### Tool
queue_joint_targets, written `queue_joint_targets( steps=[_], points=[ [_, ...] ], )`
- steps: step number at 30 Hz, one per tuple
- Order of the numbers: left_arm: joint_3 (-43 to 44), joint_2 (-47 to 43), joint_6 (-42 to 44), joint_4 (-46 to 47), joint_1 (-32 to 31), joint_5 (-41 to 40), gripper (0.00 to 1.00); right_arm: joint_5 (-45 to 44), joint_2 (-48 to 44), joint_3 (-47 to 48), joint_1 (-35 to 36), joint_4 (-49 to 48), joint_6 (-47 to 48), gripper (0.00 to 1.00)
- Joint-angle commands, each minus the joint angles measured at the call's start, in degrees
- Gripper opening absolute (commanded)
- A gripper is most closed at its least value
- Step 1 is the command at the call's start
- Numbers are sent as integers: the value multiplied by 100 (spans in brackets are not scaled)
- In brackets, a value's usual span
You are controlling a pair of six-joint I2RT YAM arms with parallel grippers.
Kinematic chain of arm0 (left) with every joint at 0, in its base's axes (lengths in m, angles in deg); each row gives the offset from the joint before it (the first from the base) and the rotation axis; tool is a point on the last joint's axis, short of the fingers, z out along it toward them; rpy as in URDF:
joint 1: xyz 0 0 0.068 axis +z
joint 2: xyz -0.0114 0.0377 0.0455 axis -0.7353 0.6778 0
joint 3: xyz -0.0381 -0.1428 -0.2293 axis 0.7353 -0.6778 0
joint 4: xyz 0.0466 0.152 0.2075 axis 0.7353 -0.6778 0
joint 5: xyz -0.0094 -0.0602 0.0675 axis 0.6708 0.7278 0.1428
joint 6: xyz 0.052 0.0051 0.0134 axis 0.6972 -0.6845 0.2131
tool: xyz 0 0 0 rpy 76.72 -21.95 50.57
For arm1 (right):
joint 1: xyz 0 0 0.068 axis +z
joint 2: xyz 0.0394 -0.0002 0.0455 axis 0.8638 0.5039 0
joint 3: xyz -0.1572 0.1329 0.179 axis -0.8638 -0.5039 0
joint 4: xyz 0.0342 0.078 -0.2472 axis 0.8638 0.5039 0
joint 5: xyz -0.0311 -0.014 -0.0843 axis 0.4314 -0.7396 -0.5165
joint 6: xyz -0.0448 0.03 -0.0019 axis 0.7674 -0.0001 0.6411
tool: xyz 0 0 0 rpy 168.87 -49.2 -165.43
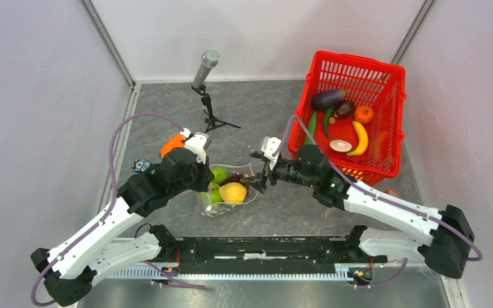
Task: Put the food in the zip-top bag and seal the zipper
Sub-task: Place the fake fruit in the zipper food storage bag, then pick up the fake fruit from the bin.
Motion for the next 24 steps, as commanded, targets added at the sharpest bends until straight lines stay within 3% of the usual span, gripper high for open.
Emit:
queue_joint_targets(
  steps=[1,6,12,14,24],
  points=[
    [8,-117,-122,221,29,-140,2,-1289,-849,-488,19,-856,-266,83],
    [-19,-91,-106,256,34,-103,2,-3651,-1441,-553,10,-551,-339,87],
    [-50,-90,-89,274,29,-55,2,-6003,-1170,411,-176,362,263,92],
    [-52,-114,-97,280,29,-68,2,-6092,-1037,714,-614,689,222,92],
    [-96,-172,-70,269,29,-76,2,-4386,-433,1012,-3333,1229,-927,96]
  ],
)
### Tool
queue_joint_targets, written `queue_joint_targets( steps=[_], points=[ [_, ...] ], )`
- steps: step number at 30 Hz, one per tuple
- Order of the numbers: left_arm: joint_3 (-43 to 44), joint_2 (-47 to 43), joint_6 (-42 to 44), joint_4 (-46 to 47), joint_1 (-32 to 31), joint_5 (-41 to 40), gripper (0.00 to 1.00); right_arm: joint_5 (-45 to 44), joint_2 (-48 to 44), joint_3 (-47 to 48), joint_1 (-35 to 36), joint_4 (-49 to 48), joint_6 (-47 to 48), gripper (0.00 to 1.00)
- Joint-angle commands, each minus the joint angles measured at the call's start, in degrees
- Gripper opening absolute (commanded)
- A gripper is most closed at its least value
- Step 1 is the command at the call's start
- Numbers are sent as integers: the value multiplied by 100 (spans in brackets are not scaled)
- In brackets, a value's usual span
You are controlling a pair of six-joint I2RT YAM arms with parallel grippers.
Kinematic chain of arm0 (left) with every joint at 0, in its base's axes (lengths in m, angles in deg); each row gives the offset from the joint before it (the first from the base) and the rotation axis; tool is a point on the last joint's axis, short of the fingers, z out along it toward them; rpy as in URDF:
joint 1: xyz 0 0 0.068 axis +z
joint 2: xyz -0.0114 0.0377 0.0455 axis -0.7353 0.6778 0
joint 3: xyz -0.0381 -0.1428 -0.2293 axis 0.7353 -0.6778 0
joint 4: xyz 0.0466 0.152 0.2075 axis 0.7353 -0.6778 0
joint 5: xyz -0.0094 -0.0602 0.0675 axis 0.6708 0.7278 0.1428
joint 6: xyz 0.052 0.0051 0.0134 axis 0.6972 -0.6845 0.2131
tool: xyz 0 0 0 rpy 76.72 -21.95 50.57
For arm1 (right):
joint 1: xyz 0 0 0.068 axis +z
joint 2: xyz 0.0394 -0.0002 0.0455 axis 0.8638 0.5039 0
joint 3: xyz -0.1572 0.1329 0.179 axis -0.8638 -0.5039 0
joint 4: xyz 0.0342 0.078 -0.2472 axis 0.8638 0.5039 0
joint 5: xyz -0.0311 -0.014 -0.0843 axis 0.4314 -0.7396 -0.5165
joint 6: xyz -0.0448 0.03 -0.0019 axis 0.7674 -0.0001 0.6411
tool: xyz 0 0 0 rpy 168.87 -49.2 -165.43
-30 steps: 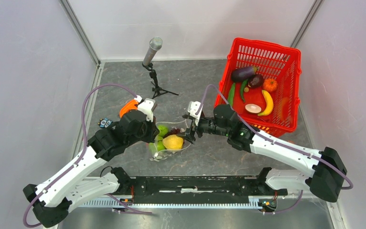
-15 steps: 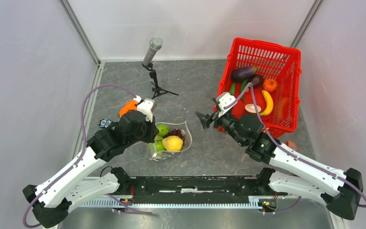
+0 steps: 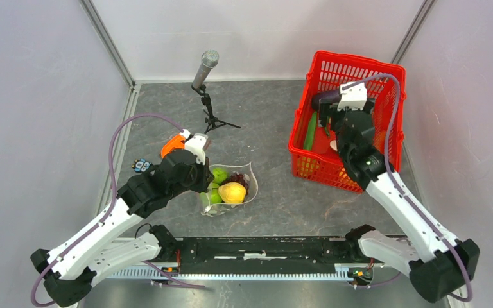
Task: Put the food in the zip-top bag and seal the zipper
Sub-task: Pick up the fake fruit from the bin.
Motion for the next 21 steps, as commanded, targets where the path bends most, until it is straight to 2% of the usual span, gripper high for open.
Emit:
queue_joint_targets(
  steps=[1,4,8,11,14,17,21],
  points=[
    [-25,-101,-79,241,27,-68,2,967,613,351,-982,112,-895,97],
    [-91,-81,-88,377,27,27,2,1840,1189,392,-1635,-291,-1689,98],
    [-101,-47,-93,388,27,152,2,2267,2131,580,-2091,-773,-2604,98],
    [-83,-88,-88,304,26,193,2,2077,2839,1014,-2303,-566,-3299,97],
    [-117,-173,-109,283,27,178,2,1903,3277,1090,-2346,-882,-3357,97],
    [-145,-232,-141,274,27,176,2,1248,3467,1019,-2368,-1169,-3439,96],
    [-128,-208,-142,273,27,175,2,1227,3819,1212,-2556,-1307,-3141,90]
  ],
)
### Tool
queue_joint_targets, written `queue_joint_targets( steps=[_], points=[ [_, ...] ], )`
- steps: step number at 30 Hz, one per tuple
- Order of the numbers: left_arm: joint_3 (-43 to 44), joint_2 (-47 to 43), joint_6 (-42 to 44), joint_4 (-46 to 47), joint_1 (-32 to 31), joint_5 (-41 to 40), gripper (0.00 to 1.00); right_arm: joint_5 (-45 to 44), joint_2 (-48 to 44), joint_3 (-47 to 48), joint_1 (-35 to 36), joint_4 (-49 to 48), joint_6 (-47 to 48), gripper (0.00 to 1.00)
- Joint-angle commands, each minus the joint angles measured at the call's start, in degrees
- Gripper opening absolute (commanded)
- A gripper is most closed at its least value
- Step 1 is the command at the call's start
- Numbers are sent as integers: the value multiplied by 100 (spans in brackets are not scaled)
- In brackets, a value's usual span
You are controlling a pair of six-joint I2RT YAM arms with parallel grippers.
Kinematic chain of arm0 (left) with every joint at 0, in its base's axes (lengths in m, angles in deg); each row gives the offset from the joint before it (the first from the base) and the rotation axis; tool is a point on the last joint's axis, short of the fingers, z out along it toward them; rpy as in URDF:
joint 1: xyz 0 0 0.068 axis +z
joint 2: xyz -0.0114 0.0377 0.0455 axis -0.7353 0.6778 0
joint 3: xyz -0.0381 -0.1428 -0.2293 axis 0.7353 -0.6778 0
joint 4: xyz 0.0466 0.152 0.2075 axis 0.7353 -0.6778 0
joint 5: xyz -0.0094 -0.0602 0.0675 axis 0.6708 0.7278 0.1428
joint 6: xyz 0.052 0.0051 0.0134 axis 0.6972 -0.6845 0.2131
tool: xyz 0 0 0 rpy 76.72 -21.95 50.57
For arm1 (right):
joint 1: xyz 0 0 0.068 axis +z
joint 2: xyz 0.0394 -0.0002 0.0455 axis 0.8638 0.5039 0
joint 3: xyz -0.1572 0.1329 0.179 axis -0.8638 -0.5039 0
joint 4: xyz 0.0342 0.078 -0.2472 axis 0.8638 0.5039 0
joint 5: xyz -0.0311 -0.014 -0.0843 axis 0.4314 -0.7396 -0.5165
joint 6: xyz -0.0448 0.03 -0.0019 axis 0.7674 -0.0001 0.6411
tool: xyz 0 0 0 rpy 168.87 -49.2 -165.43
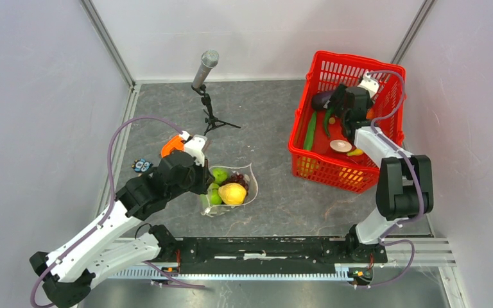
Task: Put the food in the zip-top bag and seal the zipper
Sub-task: Pick up the fake fruit from the bin.
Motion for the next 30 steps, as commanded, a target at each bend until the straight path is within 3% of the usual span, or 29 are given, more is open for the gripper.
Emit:
queue_joint_targets(
  steps=[1,10,13,22,30],
  points=[
    [17,-15,-125,186,25,10,2,-161,407,548,-250,-446,162,88],
    [-13,197,-59,303,25,93,2,104,1556,1396,-357,194,510,68],
    [-38,183,-66,310,25,104,2,-122,1772,1467,-357,180,508,74],
    [-14,62,-60,206,25,19,2,-495,2308,1704,-357,-211,736,73],
    [-77,10,-112,178,25,-40,2,-296,2690,1900,-546,-251,1013,82]
  ],
)
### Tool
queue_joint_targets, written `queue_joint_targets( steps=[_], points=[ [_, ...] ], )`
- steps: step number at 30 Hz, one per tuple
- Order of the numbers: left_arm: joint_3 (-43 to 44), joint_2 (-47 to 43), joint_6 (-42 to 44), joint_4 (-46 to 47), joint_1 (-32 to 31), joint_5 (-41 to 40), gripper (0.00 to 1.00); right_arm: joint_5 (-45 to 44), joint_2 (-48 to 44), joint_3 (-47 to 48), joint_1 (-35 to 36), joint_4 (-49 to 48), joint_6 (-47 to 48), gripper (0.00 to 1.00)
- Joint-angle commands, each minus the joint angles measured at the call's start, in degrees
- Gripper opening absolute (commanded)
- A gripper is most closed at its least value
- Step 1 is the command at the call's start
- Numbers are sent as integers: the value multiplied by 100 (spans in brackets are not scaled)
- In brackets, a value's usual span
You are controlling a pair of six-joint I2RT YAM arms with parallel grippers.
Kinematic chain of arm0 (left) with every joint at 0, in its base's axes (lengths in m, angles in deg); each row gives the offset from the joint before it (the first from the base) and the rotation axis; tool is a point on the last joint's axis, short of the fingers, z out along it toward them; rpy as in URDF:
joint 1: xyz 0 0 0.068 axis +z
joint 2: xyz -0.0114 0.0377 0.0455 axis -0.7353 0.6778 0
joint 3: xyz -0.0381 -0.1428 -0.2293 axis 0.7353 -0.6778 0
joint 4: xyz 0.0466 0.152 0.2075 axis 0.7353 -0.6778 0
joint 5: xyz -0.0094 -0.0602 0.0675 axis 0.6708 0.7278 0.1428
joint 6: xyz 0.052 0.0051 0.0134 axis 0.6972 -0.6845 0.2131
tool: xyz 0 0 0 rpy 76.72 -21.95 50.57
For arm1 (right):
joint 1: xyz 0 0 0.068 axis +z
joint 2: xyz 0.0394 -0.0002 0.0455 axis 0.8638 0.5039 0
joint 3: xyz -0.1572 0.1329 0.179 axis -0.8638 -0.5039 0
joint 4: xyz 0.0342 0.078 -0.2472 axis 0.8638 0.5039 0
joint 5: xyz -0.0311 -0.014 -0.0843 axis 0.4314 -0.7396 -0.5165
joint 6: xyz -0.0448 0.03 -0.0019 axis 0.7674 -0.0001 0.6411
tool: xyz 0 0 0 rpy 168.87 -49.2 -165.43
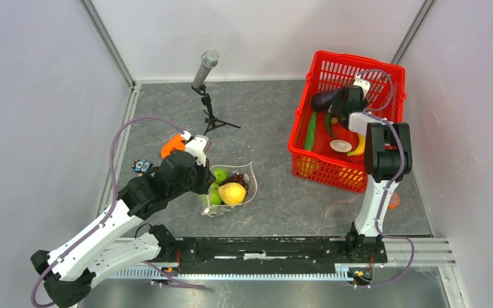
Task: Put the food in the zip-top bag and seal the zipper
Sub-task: Pick up the fake fruit from the bin.
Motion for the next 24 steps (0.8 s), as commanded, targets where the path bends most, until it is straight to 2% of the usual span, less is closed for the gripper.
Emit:
queue_joint_targets(
  steps=[1,4,10,14,17,20,24],
  points=[
    [-12,-28,-97,101,23,-52,2,62,212,321,-109,-408,205,82],
    [10,-2,-86,107,23,-44,2,321,117,33,-178,-781,223,74],
    [15,79,-84,132,23,-44,2,728,-618,-477,-269,-1094,270,45],
    [-14,156,-103,232,23,27,2,1080,-1465,-1041,-272,-1284,230,43],
    [-42,202,-88,287,23,50,2,1398,-2135,-1827,-272,-1769,-11,42],
    [-34,182,-85,236,23,54,2,1422,-2609,-2212,-280,-1552,-210,42],
    [-85,19,-111,225,23,0,2,2019,-3303,-2724,-280,-1436,-250,43]
  ],
)
